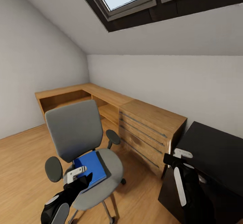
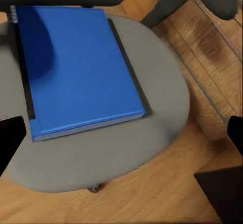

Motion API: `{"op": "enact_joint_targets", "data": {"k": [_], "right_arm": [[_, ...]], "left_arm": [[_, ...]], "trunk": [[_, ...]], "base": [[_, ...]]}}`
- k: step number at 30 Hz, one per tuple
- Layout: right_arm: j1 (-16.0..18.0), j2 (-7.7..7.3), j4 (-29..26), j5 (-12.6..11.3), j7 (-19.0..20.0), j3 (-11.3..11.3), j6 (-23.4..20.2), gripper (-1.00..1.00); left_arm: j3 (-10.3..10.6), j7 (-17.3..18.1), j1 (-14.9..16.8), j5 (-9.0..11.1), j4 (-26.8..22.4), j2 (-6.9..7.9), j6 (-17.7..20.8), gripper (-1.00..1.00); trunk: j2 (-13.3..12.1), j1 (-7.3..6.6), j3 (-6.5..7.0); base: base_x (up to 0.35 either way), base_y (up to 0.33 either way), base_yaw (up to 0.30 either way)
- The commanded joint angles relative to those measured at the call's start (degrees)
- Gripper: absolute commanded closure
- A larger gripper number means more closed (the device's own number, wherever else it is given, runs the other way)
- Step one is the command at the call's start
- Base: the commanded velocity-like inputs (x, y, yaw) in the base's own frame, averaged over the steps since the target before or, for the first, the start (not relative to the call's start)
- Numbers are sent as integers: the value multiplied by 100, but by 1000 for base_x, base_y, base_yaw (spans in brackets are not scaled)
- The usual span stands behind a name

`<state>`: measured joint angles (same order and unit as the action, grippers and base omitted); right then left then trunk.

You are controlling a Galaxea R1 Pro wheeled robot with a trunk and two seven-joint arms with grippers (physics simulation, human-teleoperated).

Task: In the bedroom, organize the workspace by keeping the computer under the desk, ensuring the monitor is on the desk, placing the keyboard on the desk next to the monitor, placing the mouse on the desk next to the keyboard, moving the folder from the swivel chair onto the desk next to the mouse, stacking the notebook on top of the folder with the pen on top of the notebook, and positioning the swivel chair next to the desk.

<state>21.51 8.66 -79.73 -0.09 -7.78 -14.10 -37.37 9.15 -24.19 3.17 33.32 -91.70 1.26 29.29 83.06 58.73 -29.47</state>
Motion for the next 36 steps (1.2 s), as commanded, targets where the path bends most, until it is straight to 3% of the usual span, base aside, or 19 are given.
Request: {"op": "enact_joint_targets", "data": {"k": [1,10,18,21,24,25,27,32,36], "right_arm": [[4,4,-24,-14,-6,-58,-25,100],[5,4,-120,-9,-4,-159,-25,100],[4,-1,-77,-6,0,-163,-25,100],[12,-73,163,-8,1,-168,-25,100],[32,-284,359,-11,-3,-178,-25,100],[62,-502,646,-17,0,-182,-25,100],[114,-637,839,-37,2,-201,-25,100],[406,-1146,1382,-632,-2,-294,-25,100],[728,-1404,1976,-822,7,-302,-11,100]], "left_arm": [[13,-59,2,61,-5,6,7,-100],[16,-59,2,61,11,6,7,-100],[16,-59,2,61,12,6,7,-100],[26,-59,1,61,12,3,7,-100],[60,-59,3,59,12,-1,7,-100],[93,-59,2,54,12,2,2,-100],[103,-59,3,53,12,4,3,-100],[117,-59,4,52,12,6,6,-100],[121,-59,3,56,23,1,7,-100]], "trunk": [[4,0,-2],[4,0,30],[4,0,33],[4,0,33],[4,0,33],[4,0,33],[4,0,33],[4,0,33],[4,0,33]], "base": [[30,-141,-269],[31,-163,-262],[283,-77,-37],[225,-4,-1],[209,-1,0],[279,0,0],[193,0,0],[44,0,0],[6,0,0]]}}
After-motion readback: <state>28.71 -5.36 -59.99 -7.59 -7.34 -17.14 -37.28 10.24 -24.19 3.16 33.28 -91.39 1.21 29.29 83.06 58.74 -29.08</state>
